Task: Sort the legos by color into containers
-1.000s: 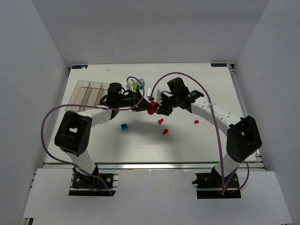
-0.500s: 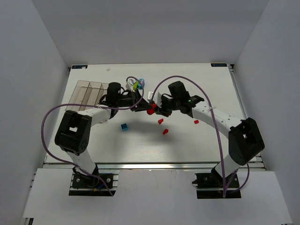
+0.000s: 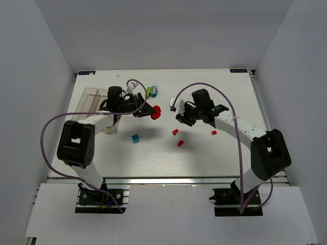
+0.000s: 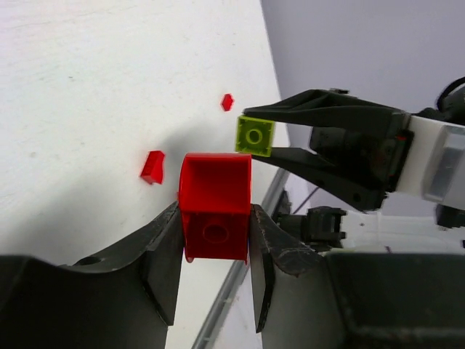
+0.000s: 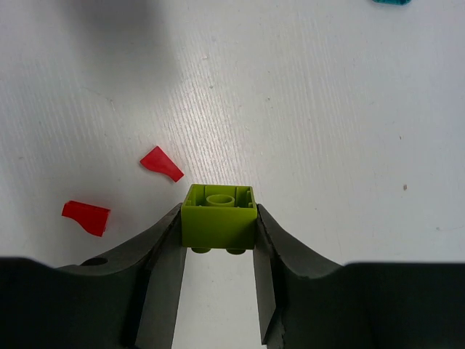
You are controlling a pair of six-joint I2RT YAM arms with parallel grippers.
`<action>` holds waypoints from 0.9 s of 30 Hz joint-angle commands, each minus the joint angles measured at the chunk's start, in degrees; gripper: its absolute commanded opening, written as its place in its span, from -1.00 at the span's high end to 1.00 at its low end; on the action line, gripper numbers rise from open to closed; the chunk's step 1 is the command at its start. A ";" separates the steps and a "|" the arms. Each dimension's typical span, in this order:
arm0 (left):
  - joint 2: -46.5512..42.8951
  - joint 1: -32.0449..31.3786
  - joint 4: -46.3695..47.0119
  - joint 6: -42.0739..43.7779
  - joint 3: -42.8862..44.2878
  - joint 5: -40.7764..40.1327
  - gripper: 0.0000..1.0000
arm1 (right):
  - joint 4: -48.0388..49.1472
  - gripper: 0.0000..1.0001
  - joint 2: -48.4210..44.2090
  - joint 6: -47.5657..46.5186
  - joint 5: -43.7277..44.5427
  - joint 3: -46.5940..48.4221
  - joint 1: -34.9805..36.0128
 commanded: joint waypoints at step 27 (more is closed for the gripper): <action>-7.25 8.82 -30.72 36.31 14.90 -78.68 1.00 | 4.88 1.00 -19.40 10.68 -15.71 -9.65 -5.97</action>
